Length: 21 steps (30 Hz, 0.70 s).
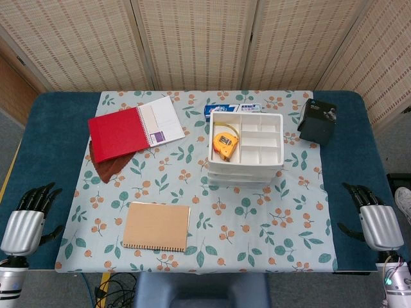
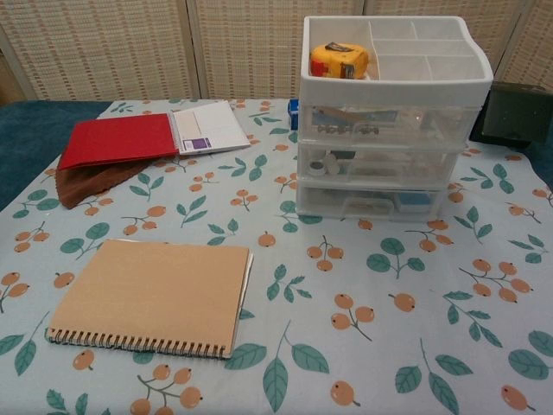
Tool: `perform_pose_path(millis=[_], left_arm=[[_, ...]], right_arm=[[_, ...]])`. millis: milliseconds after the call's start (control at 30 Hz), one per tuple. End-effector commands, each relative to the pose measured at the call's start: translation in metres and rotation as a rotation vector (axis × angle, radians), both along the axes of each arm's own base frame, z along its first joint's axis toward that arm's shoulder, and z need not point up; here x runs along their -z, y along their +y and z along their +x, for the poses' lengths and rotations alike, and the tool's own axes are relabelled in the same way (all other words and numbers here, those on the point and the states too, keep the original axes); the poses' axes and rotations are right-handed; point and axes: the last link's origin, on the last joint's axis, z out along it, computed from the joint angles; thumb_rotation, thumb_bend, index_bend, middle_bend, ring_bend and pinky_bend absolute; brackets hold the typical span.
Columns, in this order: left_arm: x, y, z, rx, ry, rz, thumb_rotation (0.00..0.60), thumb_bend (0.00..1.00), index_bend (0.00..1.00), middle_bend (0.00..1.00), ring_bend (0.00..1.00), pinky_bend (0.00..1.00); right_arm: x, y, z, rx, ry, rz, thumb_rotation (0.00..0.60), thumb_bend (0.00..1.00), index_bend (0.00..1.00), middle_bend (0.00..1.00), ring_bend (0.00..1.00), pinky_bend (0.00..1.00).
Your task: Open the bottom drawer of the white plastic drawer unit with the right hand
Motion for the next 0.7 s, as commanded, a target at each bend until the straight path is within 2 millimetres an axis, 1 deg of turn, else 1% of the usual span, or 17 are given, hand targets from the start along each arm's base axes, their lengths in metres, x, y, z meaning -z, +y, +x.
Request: perform_pose_path(millis=[33, 300, 500, 567, 600, 667, 700], left_arm=[[0.0, 0.0, 0.001, -0.004, 0.001, -0.004, 0.6, 0.17, 0.16, 0.11, 0.12, 0.13], [-0.002, 0.0, 0.002, 0.0, -0.009, 0.006, 0.6, 0.17, 0.16, 0.11, 0.12, 0.13], [-0.001, 0.003, 0.005, 0.012, -0.011, -0.001, 0.6, 0.17, 0.16, 0.11, 0.12, 0.13], [-0.001, 0.003, 0.005, 0.011, -0.013, 0.0, 0.6, 0.17, 0.16, 0.11, 0.12, 0.13], [0.0, 0.004, 0.005, 0.011, -0.013, -0.001, 0.6, 0.17, 0.16, 0.11, 0.12, 0.13], [0.0, 0.004, 0.005, 0.012, -0.013, -0.004, 0.6, 0.17, 0.16, 0.11, 0.12, 0.13], [0.0, 0.004, 0.005, 0.012, -0.013, -0.005, 0.6, 0.17, 0.15, 0.11, 0.12, 0.13]], right_arm=[[0.0, 0.0, 0.0, -0.003, 0.002, 0.002, 0.6, 0.16, 0.11, 0.21, 0.19, 0.34], [0.002, -0.002, 0.006, -0.028, -0.005, 0.006, 0.6, 0.16, 0.11, 0.22, 0.19, 0.34], [0.012, -0.01, 0.022, -0.088, -0.008, 0.06, 0.6, 0.17, 0.11, 0.25, 0.19, 0.34], [0.017, -0.013, 0.027, -0.104, -0.022, 0.087, 0.6, 0.17, 0.11, 0.27, 0.2, 0.34], [0.022, -0.016, 0.032, -0.117, -0.03, 0.108, 0.6, 0.18, 0.11, 0.3, 0.21, 0.34], [0.03, -0.02, 0.041, -0.138, -0.049, 0.148, 0.6, 0.18, 0.11, 0.37, 0.24, 0.37], [0.033, -0.022, 0.045, -0.147, -0.057, 0.164, 0.6, 0.18, 0.11, 0.41, 0.28, 0.41]])
